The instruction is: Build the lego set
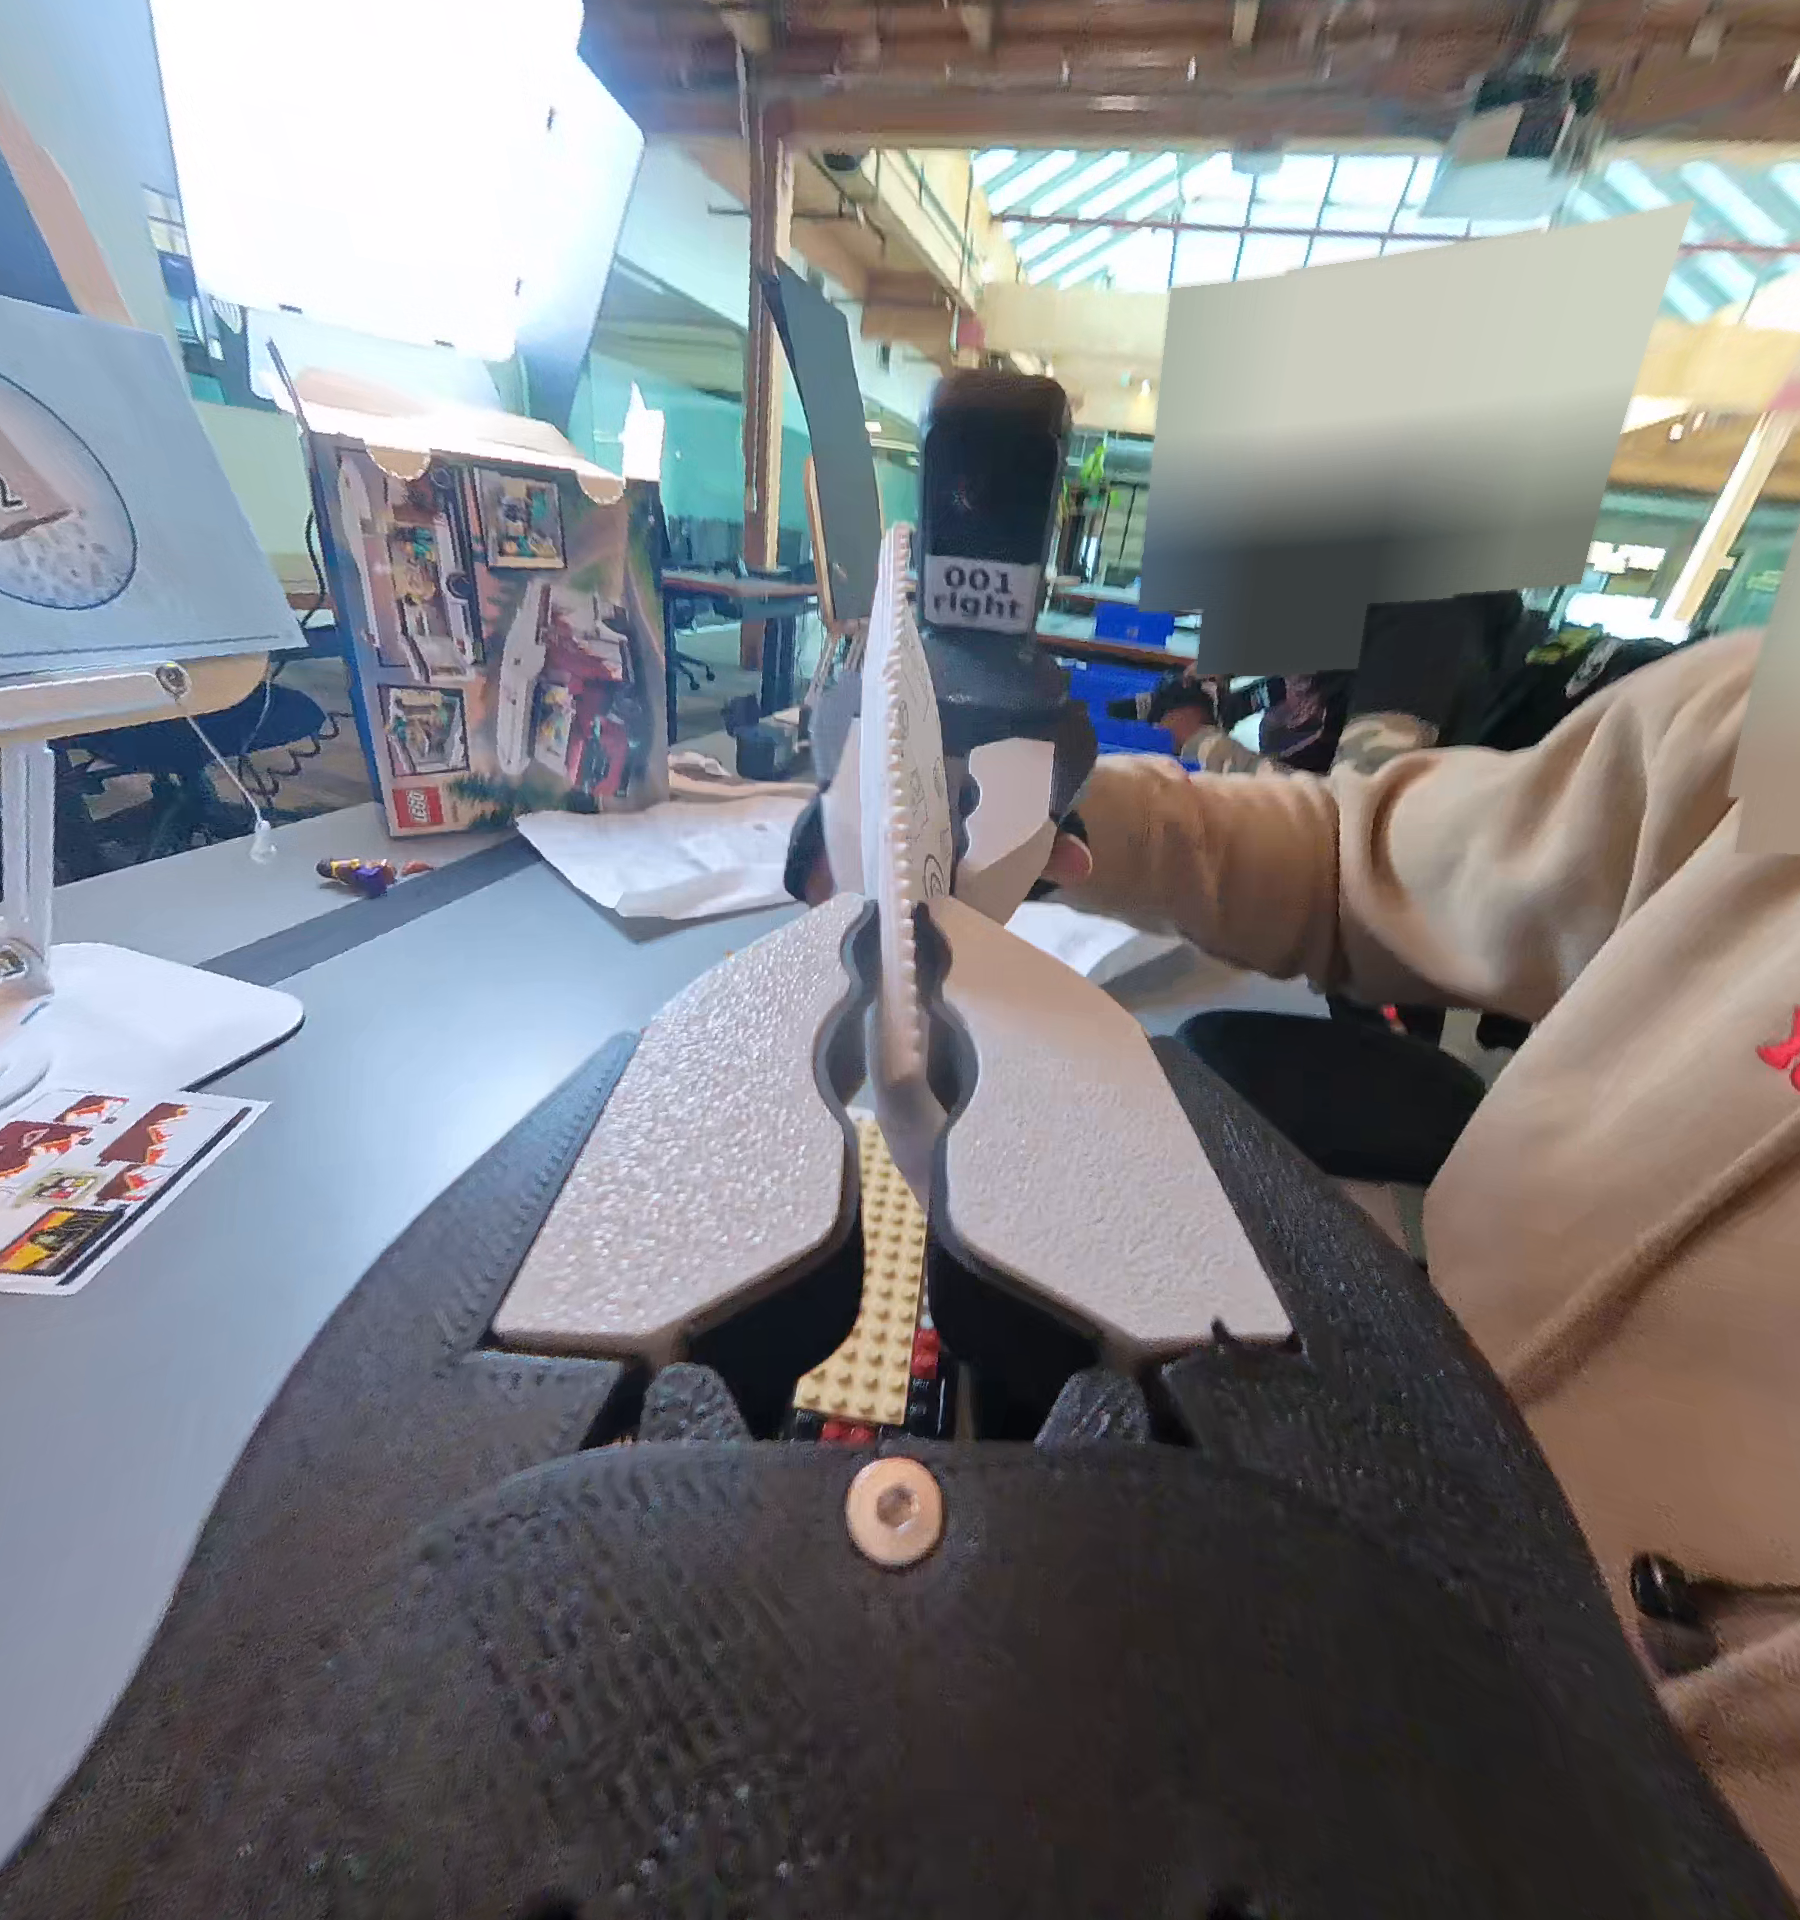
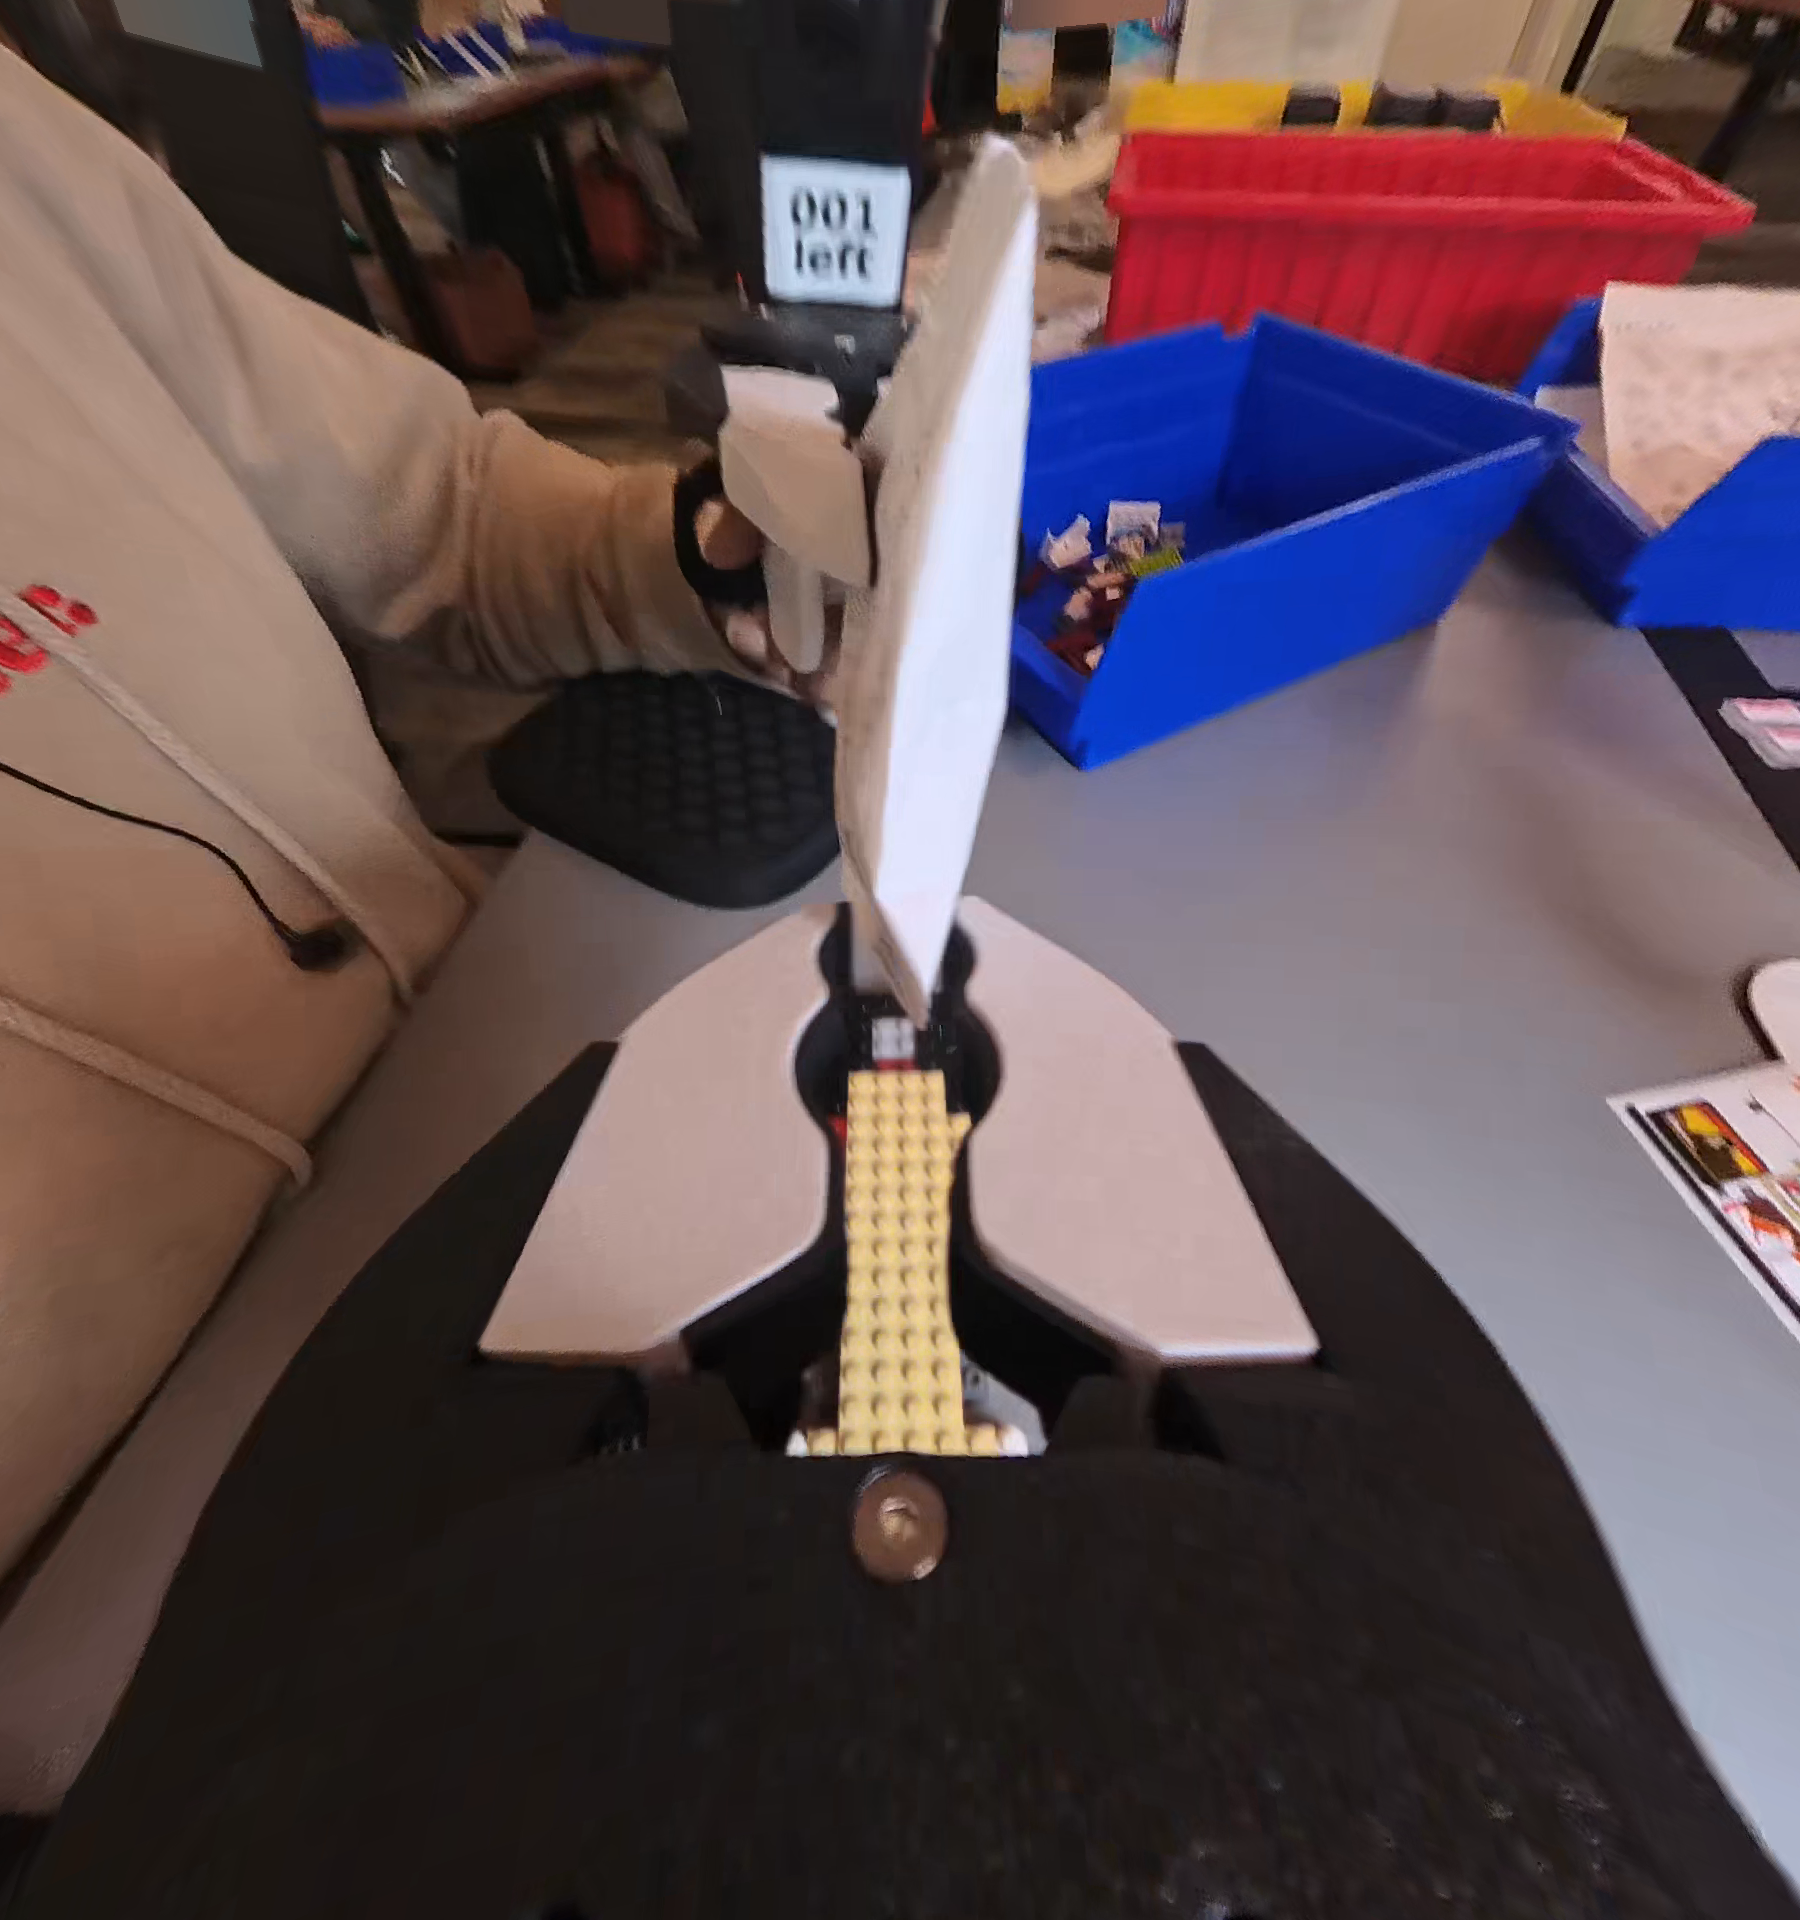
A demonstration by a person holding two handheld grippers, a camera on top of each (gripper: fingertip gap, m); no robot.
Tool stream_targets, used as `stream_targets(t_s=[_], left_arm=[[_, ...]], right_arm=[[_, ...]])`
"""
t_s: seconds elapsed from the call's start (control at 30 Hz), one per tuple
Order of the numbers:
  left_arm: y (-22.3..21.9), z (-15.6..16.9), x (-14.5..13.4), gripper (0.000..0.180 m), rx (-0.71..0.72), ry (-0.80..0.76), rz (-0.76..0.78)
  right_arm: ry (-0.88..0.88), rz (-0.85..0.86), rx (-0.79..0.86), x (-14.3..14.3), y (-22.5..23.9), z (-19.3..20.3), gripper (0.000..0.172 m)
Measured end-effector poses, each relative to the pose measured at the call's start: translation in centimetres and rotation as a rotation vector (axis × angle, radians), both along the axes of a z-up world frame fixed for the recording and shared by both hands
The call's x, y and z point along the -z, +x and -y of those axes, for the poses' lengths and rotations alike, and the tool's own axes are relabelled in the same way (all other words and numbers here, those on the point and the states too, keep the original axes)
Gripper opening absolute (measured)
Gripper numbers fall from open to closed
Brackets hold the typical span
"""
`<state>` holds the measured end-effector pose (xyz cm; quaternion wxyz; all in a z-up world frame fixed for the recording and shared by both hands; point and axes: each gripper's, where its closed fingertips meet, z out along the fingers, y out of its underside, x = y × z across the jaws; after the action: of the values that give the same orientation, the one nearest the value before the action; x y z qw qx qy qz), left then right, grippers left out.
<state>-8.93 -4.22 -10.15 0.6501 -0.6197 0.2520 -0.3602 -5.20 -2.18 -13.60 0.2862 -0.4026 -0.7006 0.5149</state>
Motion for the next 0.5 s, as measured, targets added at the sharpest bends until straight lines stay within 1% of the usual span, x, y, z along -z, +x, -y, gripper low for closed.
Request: stream_targets(t_s=[0.03, 0.1, 0.17, 0.27, 0.33, 0.43, 0.47, 0.5], left_arm=[[-0.1, -0.1, -0.2, 0.006, -0.004, -0.001, 0.04], [-0.4, -0.2, -0.3, 0.006, -0.002, -0.007, 0.105], [-0.3, -0.3, 0.4, 0.007, 0.016, -0.032, 0.088], [-0.5, -0.4, 1.6, 0.012, 0.011, -0.052, 0.008], [-1.0, -0.8, 1.5, 0.016, -0.027, -0.02, -0.049], [-1.2, -2.2, 2.0, 0.018, -0.063, -0.014, -0.205], [-0.9, -2.6, 2.5, 0.014, -0.055, -0.022, -0.257], [-0.9, -3.3, 3.0, 0.003, -0.066, -0.03, -0.314]], right_arm=[[-0.011, -0.028, 0.003, -0.5, -0.1, 0.1, 0.005], [-0.02, -0.047, 0.015, -1.3, 0.0, 0.0, 0.002], [-0.007, -0.029, 0.032, -1.7, 0.2, -0.5, 0.001], [0.024, 0.037, 0.05, -1.7, 0.8, -1.4, 0.0], [0.062, 0.087, 0.073, -1.1, 1.2, -2.2, 0.0], [0.066, 0.161, 0.09, 0.0, 1.1, -2.7, 0.001], [0.075, 0.178, 0.1, 0.3, 0.9, -3.0, 0.001], [0.086, 0.183, 0.116, 0.5, 0.7, -3.4, 0.0]])
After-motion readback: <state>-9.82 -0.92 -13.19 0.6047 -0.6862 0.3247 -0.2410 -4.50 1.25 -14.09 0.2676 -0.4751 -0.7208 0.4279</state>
